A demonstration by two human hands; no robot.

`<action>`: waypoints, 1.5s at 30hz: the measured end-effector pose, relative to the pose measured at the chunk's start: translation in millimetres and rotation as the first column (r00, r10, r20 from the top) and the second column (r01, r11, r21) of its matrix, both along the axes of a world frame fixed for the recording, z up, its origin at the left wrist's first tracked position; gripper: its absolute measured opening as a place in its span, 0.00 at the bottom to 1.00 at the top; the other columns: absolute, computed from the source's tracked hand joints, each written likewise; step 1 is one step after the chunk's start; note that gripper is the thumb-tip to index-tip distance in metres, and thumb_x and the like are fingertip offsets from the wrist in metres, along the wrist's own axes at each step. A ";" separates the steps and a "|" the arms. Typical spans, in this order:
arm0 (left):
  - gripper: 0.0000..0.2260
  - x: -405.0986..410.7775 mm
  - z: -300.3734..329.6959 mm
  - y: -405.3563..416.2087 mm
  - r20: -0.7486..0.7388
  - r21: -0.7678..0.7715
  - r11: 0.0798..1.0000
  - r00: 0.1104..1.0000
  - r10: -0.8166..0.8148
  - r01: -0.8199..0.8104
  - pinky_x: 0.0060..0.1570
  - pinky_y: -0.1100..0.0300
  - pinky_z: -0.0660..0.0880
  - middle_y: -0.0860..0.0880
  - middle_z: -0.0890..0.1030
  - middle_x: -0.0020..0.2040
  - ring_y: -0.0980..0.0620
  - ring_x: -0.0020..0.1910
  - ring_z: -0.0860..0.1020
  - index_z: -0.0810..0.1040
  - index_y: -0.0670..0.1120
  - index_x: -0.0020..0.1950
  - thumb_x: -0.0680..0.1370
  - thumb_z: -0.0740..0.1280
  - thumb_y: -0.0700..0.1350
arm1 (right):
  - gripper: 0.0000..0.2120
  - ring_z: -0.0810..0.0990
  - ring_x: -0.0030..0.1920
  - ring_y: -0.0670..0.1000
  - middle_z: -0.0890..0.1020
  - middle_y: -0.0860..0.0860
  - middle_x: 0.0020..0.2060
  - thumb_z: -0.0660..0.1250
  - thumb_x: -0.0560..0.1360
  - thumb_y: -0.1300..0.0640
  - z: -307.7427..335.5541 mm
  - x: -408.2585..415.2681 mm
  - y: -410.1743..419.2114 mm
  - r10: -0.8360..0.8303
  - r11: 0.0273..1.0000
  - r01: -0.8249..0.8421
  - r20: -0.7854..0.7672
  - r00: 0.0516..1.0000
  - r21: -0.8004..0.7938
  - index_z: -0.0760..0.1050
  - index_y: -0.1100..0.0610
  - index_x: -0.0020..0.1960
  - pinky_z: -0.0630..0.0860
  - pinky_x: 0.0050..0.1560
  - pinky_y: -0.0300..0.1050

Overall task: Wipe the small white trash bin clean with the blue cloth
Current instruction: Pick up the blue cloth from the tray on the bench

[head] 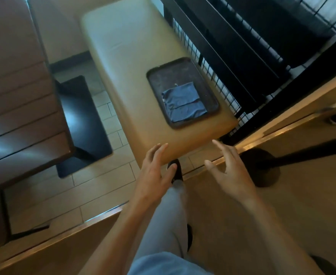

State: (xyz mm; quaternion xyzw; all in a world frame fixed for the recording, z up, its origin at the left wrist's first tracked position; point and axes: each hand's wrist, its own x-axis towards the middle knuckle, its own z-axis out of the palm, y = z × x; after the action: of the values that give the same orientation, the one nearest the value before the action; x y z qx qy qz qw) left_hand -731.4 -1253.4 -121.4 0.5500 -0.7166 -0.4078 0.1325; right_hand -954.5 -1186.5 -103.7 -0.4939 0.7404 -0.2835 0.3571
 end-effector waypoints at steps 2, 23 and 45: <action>0.29 -16.8 -9.8 -40.8 -0.004 0.006 1.000 1.000 0.013 -0.013 0.71 0.44 0.71 0.60 0.55 0.79 0.51 0.76 0.63 0.56 0.61 0.80 0.82 0.64 0.56 | 0.30 0.61 0.67 0.34 0.61 0.40 0.72 0.66 0.80 0.45 -9.6 -14.7 -42.7 0.008 1.000 -0.008 0.002 1.000 0.014 0.58 0.41 0.78 0.65 0.58 0.33; 0.26 -121.9 -175.1 -387.7 0.176 0.088 0.995 0.984 0.020 -0.036 0.66 0.49 0.73 0.49 0.68 0.75 0.47 0.71 0.70 0.62 0.54 0.79 0.82 0.63 0.54 | 0.24 0.69 0.70 0.53 0.68 0.53 0.70 0.64 0.81 0.53 -197.4 -118.3 -422.8 0.077 0.974 -0.038 -0.167 0.983 0.223 0.66 0.55 0.75 0.65 0.70 0.45; 0.14 -149.6 -259.1 -395.6 0.297 -0.017 0.988 0.943 0.149 -0.151 0.55 0.49 0.75 0.46 0.74 0.59 0.44 0.56 0.74 0.76 0.47 0.65 0.81 0.60 0.48 | 0.06 0.75 0.56 0.52 0.76 0.50 0.54 0.69 0.76 0.59 -276.0 -162.1 -470.4 0.236 0.971 -0.214 -0.299 0.925 0.105 0.75 0.52 0.52 0.74 0.50 0.44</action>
State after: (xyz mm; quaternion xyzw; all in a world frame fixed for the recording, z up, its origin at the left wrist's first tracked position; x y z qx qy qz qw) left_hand -881.0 -1649.0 -380.4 0.6583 -0.6834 -0.3112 0.0522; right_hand -1116.6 -1656.9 -379.7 -0.6010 0.7349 -0.1336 0.2843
